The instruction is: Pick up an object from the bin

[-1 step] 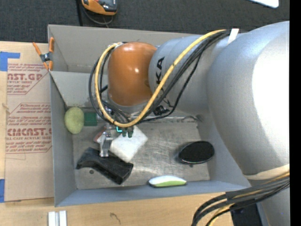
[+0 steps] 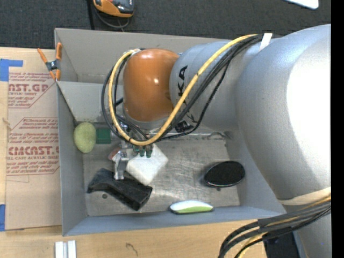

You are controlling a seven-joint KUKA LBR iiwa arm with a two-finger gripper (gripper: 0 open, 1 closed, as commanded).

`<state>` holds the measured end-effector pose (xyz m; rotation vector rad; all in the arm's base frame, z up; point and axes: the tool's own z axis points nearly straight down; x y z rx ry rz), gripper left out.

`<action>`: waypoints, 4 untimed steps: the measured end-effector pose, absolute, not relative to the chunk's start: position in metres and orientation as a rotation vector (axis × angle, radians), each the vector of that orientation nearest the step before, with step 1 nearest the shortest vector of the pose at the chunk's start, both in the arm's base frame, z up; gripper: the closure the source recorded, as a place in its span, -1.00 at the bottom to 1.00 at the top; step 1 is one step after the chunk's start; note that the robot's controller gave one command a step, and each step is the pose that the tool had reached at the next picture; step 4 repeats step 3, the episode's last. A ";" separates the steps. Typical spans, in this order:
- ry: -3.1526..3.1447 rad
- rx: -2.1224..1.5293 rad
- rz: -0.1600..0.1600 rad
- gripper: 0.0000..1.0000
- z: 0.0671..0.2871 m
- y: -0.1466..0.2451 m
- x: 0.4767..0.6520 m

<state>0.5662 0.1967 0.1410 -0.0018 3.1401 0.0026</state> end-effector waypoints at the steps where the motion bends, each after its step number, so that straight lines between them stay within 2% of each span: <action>1: 3.065 -0.458 0.030 1.00 0.089 0.203 0.492; 2: 3.065 -0.458 0.030 1.00 0.089 0.203 0.492; 3: 3.105 -0.445 0.003 1.00 0.252 0.196 0.498; 4: 3.105 -0.445 0.003 1.00 0.252 0.196 0.498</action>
Offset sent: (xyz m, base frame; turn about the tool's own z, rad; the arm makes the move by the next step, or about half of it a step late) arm 0.0000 0.0000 0.0000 0.0000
